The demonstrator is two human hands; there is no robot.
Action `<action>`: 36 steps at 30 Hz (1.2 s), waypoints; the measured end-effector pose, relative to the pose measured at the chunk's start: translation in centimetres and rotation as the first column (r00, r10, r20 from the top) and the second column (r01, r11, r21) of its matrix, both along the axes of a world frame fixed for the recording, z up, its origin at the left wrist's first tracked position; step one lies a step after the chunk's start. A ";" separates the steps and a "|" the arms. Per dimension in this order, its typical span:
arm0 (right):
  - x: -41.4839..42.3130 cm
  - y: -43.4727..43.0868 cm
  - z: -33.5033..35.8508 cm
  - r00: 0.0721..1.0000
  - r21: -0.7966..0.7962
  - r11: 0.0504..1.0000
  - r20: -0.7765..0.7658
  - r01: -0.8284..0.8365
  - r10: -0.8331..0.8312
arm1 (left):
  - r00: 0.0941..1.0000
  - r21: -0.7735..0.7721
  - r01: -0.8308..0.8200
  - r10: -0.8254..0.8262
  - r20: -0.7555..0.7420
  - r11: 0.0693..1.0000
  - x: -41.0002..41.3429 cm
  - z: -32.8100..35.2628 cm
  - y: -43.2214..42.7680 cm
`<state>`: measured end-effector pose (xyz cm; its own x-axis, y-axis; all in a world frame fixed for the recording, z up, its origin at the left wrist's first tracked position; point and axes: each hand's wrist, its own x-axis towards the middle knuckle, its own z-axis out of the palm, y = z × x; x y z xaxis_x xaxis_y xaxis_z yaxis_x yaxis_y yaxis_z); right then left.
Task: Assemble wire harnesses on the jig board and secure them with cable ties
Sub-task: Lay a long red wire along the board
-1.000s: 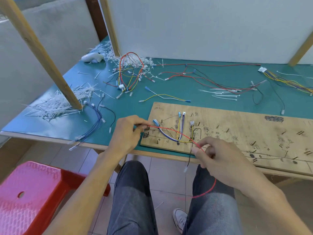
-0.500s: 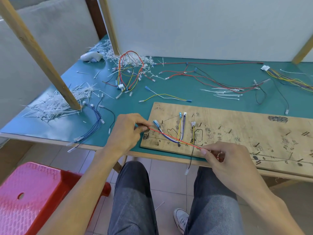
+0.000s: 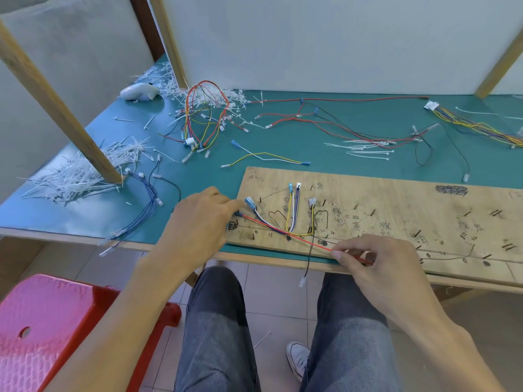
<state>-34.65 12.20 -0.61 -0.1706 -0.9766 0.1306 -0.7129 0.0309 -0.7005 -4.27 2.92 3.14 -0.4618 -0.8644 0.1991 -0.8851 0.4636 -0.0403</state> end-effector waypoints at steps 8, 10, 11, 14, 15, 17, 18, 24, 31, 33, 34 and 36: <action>-1.0 -0.1 -0.5 0.999 -0.008 0.999 -0.008 0.045 -0.045 | 0.976 0.000 0.195 -0.193 -0.104 0.981 -5.4 -2.0 5.8; -1.4 -0.1 -0.4 0.998 -0.011 0.998 -0.001 0.060 -0.060 | 0.977 0.048 0.196 -0.191 -0.098 0.979 -6.4 -2.5 6.3; -1.6 -0.1 -0.3 0.998 -0.006 0.998 0.000 0.068 -0.068 | 0.980 0.057 0.178 -0.172 -0.100 0.982 -6.6 -2.6 6.4; -2.1 -0.1 0.0 0.997 0.024 0.997 -0.025 0.073 -0.073 | 0.988 0.075 0.134 -0.127 -0.092 0.988 -6.9 -2.6 6.3; -2.2 -0.1 0.1 0.996 0.034 0.996 -0.036 0.079 -0.078 | 0.989 0.074 0.129 -0.123 -0.077 0.989 -7.0 -2.7 6.3; -2.6 -0.2 0.2 0.993 0.036 0.994 -0.045 0.107 -0.105 | 0.991 0.057 0.120 -0.116 -0.064 0.991 -7.1 -2.9 6.4; -2.8 -0.2 0.3 0.991 0.032 0.992 -0.045 0.126 -0.124 | 0.992 0.053 0.111 -0.107 -0.069 0.992 -7.2 -3.0 6.5; -4.0 -0.5 1.2 0.976 0.040 0.976 -0.042 0.216 -0.214 | 0.998 0.000 0.059 -0.059 0.003 0.998 -8.7 -3.2 7.3; -5.0 -1.2 2.3 0.979 0.137 0.970 -0.069 0.202 -0.194 | 0.955 0.038 0.297 -0.297 -0.005 0.954 -12.7 -3.0 7.5; -5.5 -1.3 2.5 0.978 0.151 0.967 -0.068 0.206 -0.198 | 0.957 0.096 0.285 -0.288 0.018 0.954 -13.7 -2.8 7.4; -5.9 -1.3 2.6 0.977 0.150 0.966 -0.070 0.210 -0.201 | 0.961 0.114 0.272 -0.277 0.023 0.955 -14.1 -2.7 7.4; -6.8 -1.2 2.8 0.975 0.142 0.966 -0.092 0.215 -0.203 | 0.966 0.130 0.255 -0.260 0.017 0.958 -14.3 -2.6 7.3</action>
<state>-41.47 10.95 2.24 -0.3684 -0.9296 0.0058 -0.7302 0.2855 -0.6207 -18.57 10.18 0.57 -0.6766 -0.7324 0.0768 -0.7343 0.6789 0.0054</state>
